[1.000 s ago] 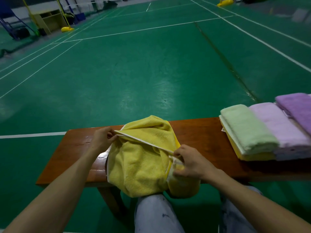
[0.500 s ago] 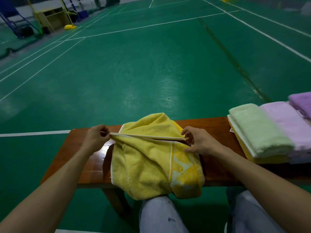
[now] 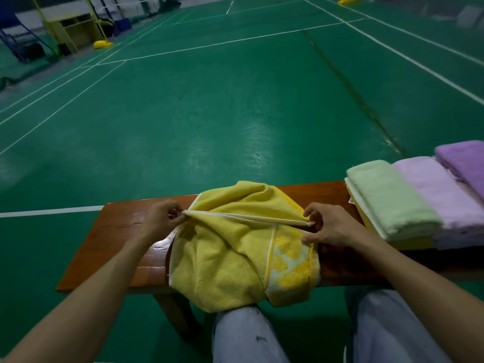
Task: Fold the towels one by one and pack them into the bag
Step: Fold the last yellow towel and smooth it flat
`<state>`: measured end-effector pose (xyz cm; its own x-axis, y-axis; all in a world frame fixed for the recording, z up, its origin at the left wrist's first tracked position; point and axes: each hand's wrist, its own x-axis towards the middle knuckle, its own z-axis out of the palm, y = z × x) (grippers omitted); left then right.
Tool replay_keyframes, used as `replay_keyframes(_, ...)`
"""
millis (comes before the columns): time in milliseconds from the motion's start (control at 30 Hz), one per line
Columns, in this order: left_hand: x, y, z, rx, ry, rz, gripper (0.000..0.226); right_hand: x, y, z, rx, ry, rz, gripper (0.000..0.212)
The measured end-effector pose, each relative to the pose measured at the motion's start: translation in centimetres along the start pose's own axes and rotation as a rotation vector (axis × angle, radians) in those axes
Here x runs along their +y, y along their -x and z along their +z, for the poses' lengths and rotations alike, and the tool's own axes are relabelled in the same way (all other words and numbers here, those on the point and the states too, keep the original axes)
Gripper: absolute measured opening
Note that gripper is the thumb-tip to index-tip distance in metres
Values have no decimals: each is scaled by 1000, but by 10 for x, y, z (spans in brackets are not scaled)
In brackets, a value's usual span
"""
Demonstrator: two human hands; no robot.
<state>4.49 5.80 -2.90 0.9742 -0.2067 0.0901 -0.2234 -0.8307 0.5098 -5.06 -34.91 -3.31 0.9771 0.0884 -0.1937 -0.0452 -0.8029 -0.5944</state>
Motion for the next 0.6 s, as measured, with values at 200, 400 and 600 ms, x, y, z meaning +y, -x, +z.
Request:
replay_keyframes(200, 2, -4, 2, 82, 145, -112, 13, 7, 5, -2, 52, 21, 9, 57)
replay_keyframes(400, 9, -3, 3, 6, 188, -43, 16, 3, -1, 5, -14, 99, -177, 54)
replay_keyframes(600, 7, 1, 4, 26, 197, 3, 14, 0, -3, 12, 22, 167, -146, 28)
